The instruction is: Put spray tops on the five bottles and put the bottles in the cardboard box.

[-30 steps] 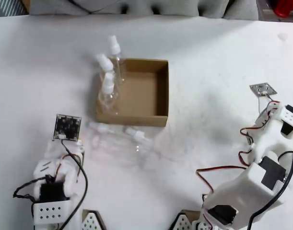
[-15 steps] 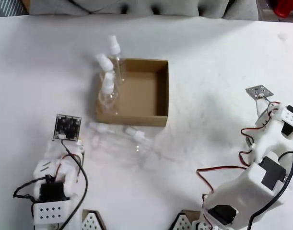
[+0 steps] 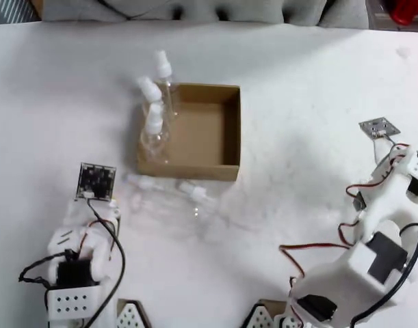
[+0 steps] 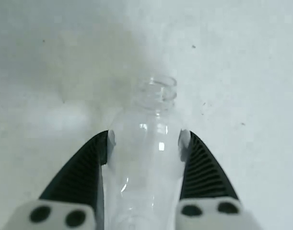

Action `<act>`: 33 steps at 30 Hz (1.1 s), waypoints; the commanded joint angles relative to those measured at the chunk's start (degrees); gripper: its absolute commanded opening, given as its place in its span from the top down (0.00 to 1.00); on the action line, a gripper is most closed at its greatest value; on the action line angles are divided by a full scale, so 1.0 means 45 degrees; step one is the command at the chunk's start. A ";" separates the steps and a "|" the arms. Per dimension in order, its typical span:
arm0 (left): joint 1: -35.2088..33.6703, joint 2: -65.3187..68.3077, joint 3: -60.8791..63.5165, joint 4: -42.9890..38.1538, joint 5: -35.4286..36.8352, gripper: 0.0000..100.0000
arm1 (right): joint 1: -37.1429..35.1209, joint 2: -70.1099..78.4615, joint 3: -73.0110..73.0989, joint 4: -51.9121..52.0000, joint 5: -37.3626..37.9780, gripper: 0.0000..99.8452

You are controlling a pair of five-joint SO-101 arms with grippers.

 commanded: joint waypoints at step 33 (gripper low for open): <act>0.2100 1.4173 -1.0686 0.1915 0.9436 0.98 | 0.0147 -0.3194 0.0000 0.1905 -0.0723 0.98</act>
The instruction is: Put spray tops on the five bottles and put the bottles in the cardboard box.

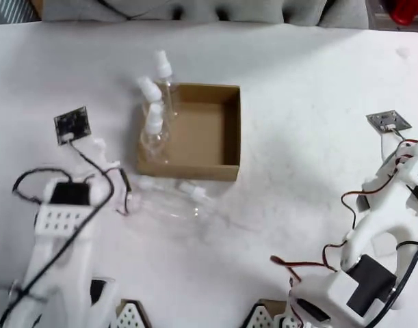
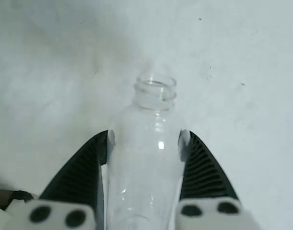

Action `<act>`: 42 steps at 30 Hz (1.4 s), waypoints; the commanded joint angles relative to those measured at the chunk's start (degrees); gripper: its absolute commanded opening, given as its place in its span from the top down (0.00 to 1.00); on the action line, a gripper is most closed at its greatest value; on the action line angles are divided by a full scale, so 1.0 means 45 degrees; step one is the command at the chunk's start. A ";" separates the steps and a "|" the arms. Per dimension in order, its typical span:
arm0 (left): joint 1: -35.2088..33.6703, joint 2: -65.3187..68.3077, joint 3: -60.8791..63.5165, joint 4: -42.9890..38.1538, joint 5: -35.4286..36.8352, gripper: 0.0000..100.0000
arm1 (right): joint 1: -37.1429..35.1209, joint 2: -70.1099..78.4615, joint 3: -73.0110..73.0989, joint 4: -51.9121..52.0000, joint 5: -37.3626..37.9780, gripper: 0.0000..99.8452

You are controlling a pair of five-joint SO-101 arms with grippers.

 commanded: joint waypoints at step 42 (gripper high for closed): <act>0.0186 0.6867 -0.2403 -0.4552 0.3888 0.80 | 0.0068 -0.0459 0.1700 -0.2374 0.0000 0.98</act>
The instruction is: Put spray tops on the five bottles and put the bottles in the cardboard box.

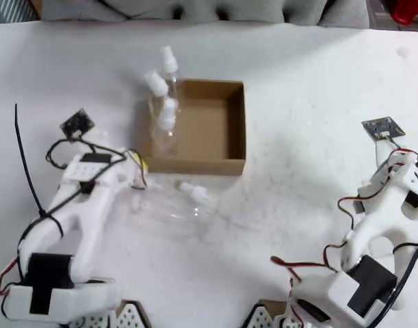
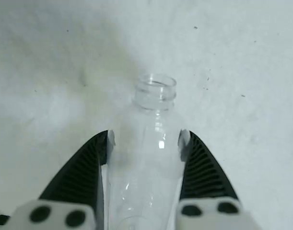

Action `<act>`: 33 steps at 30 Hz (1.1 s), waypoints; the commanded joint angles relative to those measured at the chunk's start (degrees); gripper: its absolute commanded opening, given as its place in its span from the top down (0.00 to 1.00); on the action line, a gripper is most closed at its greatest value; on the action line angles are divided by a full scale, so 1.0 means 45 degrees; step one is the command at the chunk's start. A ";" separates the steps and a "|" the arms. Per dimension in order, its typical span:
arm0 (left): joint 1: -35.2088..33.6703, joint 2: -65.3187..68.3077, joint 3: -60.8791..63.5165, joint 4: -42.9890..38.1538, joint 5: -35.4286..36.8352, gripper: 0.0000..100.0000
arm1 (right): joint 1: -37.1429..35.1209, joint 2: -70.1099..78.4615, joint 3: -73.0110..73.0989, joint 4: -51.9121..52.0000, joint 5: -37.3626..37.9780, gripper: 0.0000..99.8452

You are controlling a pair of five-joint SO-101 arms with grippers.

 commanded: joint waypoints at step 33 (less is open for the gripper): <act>0.0381 0.0010 0.0977 -0.1446 -0.0234 0.82 | -0.0615 -0.0576 -0.0195 -0.0029 0.0000 0.98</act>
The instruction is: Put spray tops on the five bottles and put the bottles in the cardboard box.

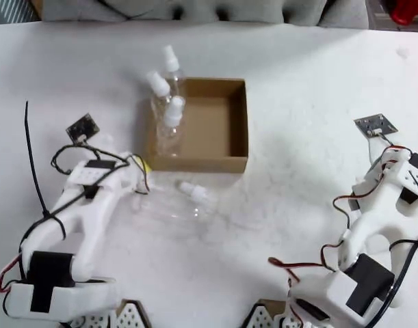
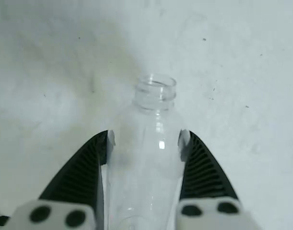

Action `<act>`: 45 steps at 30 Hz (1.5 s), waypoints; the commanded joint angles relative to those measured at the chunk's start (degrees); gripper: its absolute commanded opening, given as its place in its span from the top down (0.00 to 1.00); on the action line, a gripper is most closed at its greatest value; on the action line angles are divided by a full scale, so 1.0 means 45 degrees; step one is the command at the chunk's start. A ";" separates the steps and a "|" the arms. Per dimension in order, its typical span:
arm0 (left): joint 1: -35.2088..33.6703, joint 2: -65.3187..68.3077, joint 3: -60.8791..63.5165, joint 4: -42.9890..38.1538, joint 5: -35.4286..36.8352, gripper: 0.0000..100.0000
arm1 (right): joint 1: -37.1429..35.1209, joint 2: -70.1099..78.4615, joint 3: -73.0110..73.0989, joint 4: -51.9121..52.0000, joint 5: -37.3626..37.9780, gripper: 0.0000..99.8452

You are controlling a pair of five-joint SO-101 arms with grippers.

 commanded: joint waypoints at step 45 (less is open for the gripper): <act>-0.3272 -0.2549 -0.6564 0.5529 -0.1348 0.98 | -0.3683 -0.6926 0.3438 -0.0694 -0.3907 0.98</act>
